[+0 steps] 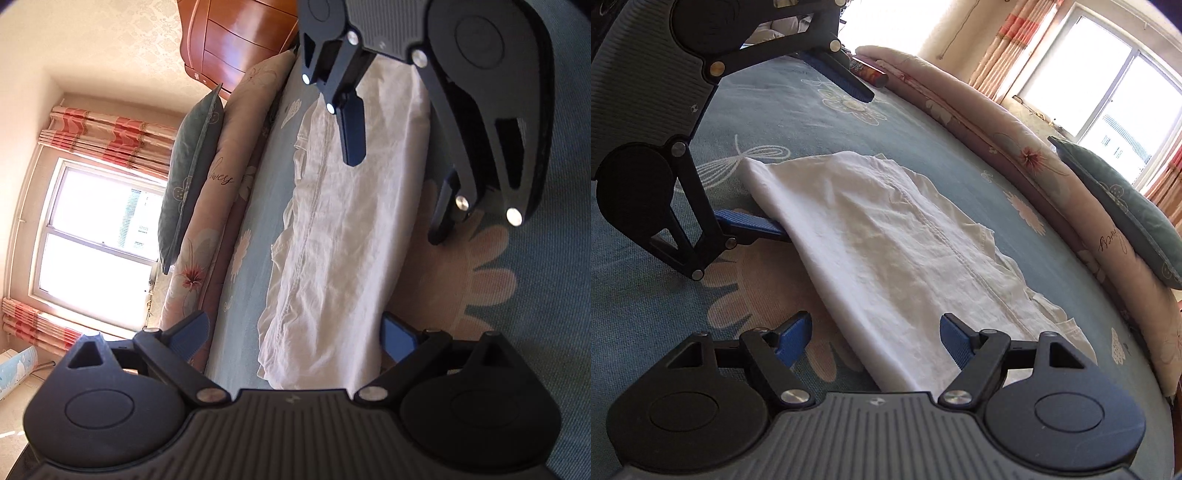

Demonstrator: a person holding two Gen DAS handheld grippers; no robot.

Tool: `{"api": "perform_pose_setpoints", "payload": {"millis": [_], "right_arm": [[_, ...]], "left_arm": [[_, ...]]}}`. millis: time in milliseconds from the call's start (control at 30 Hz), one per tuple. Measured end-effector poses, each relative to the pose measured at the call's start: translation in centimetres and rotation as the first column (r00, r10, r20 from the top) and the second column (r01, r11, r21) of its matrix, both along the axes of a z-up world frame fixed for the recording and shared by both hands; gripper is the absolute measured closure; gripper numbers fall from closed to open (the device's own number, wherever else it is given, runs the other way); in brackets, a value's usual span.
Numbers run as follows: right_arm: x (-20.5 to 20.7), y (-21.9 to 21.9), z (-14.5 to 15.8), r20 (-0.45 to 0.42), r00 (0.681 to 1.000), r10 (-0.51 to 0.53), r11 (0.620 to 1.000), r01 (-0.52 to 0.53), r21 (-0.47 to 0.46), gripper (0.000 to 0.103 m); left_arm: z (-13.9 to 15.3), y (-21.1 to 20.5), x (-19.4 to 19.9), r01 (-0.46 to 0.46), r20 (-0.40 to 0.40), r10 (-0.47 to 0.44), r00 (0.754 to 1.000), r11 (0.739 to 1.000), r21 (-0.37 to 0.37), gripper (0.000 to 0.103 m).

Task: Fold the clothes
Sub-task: 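Close both tools on the shirt edge and fold it over lengthwise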

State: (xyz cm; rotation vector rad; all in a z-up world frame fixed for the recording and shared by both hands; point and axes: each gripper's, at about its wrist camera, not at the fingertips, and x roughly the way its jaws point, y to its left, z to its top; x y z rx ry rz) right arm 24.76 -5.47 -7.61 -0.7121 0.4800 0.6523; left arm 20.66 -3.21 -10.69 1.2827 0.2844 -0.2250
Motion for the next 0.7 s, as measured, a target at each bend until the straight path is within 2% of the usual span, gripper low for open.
{"api": "perform_pose_setpoints", "payload": {"millis": [67,133,300,433,533,567,600,700], "right_arm": [[0.2,0.9,-0.2,0.03,1.0,0.006,1.0,-0.005,-0.013,0.023],[0.1,1.8,-0.6,0.097,0.995,0.006,0.998,0.0,-0.057,0.023],[-0.6,3.0,-1.1,0.266,0.963,0.034,0.989,0.007,-0.151,0.023],[-0.5,2.8,-0.2,0.283,0.959,0.022,0.992,0.015,-0.127,0.023],[-0.1,2.5,0.3,0.271,0.962,0.009,0.994,0.019,-0.103,0.023],[0.0,2.4,0.3,0.265,0.964,0.007,0.995,0.019,-0.097,0.023],[0.1,2.3,0.3,0.254,0.967,0.008,0.995,0.017,-0.096,0.023],[0.1,1.4,-0.4,0.245,0.97,0.007,0.993,0.022,-0.116,0.023]], "left_arm": [[0.3,0.3,-0.1,-0.002,-0.002,0.002,1.0,1.0,-0.025,0.006],[0.4,0.7,-0.1,-0.005,-0.009,0.005,1.0,0.999,-0.045,0.006],[0.2,1.1,-0.2,0.003,-0.029,-0.005,1.0,0.997,-0.071,0.006],[-0.5,0.5,0.8,0.032,-0.031,-0.034,0.999,0.998,-0.058,0.006],[-0.6,0.0,1.9,0.039,-0.04,-0.042,0.998,0.996,-0.079,0.006],[-0.6,-0.2,2.1,0.039,-0.043,-0.043,0.998,0.996,-0.084,0.012],[-0.5,-0.3,2.3,0.04,-0.044,-0.044,0.998,0.995,-0.087,0.022],[-0.8,-0.5,2.6,0.034,-0.065,-0.039,0.997,0.997,-0.075,0.035]]}}
